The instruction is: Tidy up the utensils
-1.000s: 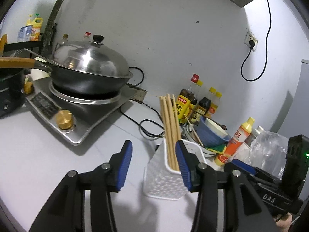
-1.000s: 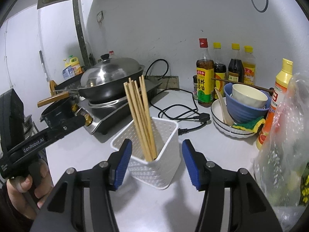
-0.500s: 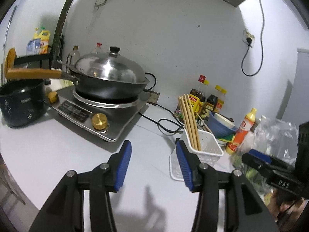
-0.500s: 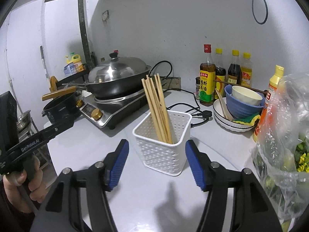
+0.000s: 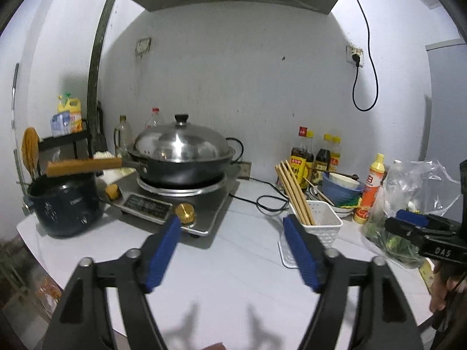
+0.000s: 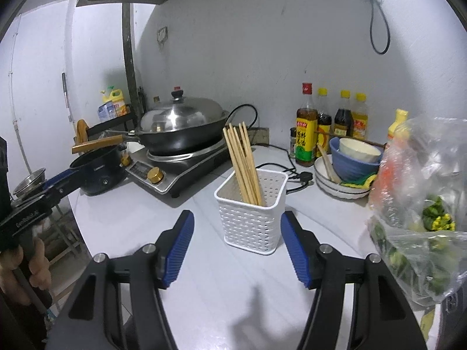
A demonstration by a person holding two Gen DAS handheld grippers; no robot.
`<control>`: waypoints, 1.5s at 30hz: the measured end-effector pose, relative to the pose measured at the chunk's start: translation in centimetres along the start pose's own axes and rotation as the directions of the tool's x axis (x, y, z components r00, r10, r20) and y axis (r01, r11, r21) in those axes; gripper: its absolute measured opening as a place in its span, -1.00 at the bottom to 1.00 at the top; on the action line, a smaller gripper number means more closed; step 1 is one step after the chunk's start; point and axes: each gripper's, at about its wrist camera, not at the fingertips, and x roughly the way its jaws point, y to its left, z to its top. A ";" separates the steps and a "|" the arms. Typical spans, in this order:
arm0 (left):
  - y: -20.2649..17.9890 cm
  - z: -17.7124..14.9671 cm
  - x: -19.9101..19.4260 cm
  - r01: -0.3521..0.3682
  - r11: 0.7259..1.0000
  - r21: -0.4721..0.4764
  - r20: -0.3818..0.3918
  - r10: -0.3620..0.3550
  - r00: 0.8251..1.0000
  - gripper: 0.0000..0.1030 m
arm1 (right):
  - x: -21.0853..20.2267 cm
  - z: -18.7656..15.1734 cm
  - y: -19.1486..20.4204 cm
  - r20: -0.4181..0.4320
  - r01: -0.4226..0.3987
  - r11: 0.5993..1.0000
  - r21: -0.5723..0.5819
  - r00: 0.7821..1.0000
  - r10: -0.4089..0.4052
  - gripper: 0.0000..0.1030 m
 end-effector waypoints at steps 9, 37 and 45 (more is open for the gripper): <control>-1.4 0.7 -0.8 0.013 0.999 0.050 0.020 -0.014 1.000 0.68 | -4.2 0.7 -0.1 0.080 0.049 0.999 -0.006 0.996 -0.049 0.33; -2.9 1.5 0.7 0.039 0.996 0.075 0.035 -0.042 0.998 0.80 | -4.4 1.5 -0.9 0.102 0.065 0.998 -0.008 0.993 -0.063 0.52; -2.8 1.4 1.2 0.040 0.997 0.070 0.026 -0.041 0.999 0.80 | -3.7 1.7 -0.7 0.095 0.060 0.998 -0.007 0.994 -0.059 0.52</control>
